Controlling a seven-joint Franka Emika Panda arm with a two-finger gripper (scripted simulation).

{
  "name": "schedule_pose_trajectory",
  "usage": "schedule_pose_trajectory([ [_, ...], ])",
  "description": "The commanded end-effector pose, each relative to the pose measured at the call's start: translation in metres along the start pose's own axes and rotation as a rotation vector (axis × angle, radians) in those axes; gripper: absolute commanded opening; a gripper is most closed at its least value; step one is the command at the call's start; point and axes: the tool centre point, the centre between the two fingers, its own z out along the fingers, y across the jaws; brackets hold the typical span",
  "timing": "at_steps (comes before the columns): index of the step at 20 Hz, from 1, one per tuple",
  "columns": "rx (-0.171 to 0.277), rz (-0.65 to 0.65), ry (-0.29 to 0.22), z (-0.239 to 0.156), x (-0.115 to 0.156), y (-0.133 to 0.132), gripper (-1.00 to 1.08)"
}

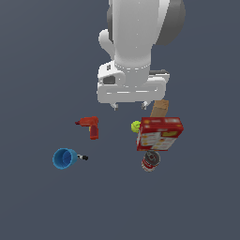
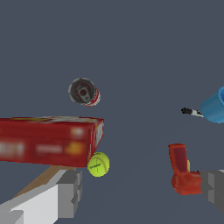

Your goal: Pick up a designated object from a clutter of objects.

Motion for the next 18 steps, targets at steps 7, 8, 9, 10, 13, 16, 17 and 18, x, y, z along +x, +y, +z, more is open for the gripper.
schedule_pose_trajectory([
  [7,0.009,-0.020,0.002,0.006,0.004,-0.016,1.00],
  [8,0.011,-0.025,0.002,0.007,0.005,-0.019,1.00],
  [9,0.012,-0.030,0.002,0.008,0.005,-0.022,1.00],
  [10,0.013,-0.034,0.003,0.008,0.006,-0.023,1.00],
  [13,0.014,-0.037,0.003,0.008,0.007,-0.023,1.00],
  [16,0.013,-0.032,0.003,0.008,0.006,-0.024,1.00],
  [17,0.013,-0.030,0.002,0.009,0.005,-0.025,1.00],
  [18,0.013,-0.027,0.002,0.010,0.004,-0.027,1.00],
])
